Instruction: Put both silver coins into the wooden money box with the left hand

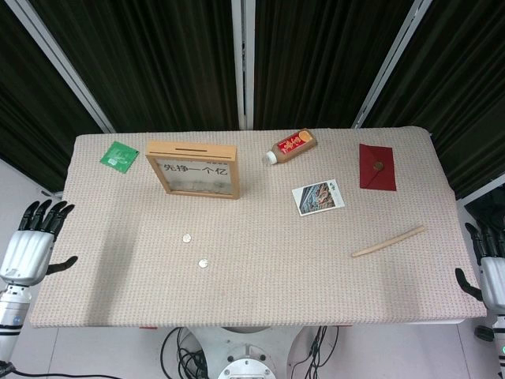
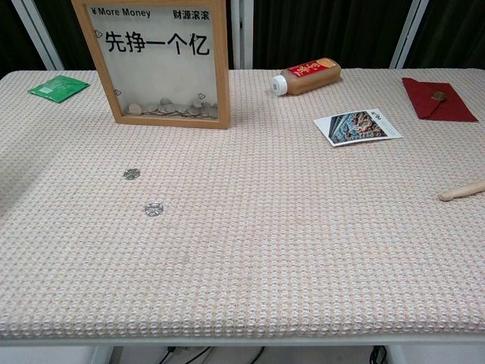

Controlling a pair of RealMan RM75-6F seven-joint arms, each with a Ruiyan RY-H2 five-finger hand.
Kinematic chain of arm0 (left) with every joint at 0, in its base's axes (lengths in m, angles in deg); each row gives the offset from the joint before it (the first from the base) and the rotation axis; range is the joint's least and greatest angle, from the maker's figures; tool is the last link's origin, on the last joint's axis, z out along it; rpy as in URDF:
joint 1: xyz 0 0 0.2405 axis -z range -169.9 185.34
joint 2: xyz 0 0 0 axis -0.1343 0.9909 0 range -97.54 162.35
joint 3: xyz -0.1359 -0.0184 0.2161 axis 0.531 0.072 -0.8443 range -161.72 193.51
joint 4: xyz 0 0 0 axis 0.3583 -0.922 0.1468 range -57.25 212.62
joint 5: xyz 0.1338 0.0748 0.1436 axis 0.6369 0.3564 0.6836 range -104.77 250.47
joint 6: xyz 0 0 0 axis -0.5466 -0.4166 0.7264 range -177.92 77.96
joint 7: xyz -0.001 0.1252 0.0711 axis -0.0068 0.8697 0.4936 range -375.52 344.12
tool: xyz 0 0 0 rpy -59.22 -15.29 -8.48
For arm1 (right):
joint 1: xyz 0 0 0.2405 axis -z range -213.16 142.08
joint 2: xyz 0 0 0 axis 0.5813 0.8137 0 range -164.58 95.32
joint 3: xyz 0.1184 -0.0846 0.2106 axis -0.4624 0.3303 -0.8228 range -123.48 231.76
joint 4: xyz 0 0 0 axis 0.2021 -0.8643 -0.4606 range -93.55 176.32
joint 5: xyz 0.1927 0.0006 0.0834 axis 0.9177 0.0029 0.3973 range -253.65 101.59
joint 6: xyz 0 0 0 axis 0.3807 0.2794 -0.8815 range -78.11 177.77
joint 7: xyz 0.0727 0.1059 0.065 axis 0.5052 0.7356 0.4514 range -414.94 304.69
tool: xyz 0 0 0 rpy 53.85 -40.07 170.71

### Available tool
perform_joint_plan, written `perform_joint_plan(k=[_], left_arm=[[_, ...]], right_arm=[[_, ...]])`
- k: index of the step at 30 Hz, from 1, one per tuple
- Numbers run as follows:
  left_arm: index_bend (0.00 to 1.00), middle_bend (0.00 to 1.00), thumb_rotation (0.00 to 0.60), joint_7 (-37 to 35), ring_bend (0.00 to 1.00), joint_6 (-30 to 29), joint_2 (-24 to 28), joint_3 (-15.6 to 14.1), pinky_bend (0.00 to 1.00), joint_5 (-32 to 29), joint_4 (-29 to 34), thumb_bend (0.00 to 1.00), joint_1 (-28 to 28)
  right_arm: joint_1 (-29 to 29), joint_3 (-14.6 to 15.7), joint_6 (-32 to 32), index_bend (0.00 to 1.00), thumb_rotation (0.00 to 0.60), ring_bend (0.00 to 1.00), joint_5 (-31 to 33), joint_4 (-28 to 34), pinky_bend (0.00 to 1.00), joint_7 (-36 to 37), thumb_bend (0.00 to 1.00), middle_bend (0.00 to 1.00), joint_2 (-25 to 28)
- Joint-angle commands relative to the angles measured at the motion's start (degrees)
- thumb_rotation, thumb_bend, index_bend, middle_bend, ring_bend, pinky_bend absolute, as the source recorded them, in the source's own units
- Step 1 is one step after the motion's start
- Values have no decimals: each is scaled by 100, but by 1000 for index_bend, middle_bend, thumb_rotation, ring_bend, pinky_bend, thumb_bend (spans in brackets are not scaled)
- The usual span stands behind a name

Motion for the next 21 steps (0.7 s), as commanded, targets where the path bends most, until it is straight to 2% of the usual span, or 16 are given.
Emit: perform_joint_plan(k=[1,11,21], left_arm=[[105,86,600,15,0,9,-5,-10,0,-7,20,37,-7],[103,96,600,35,0,-95,-154,-43,8,227,39,37,28],[114,116,600,187,0,320,-495,-217,31,751,243,40,404]], right_arm=[[7,9,-3,0,600,0,-11,-26,0,33,280,0,-10],[48,19,-70,0,600,0,-57,-72,0,158,280,0,-20],[48,-21,-58,0,600,0,51,57,0,46,285,0,-20]])
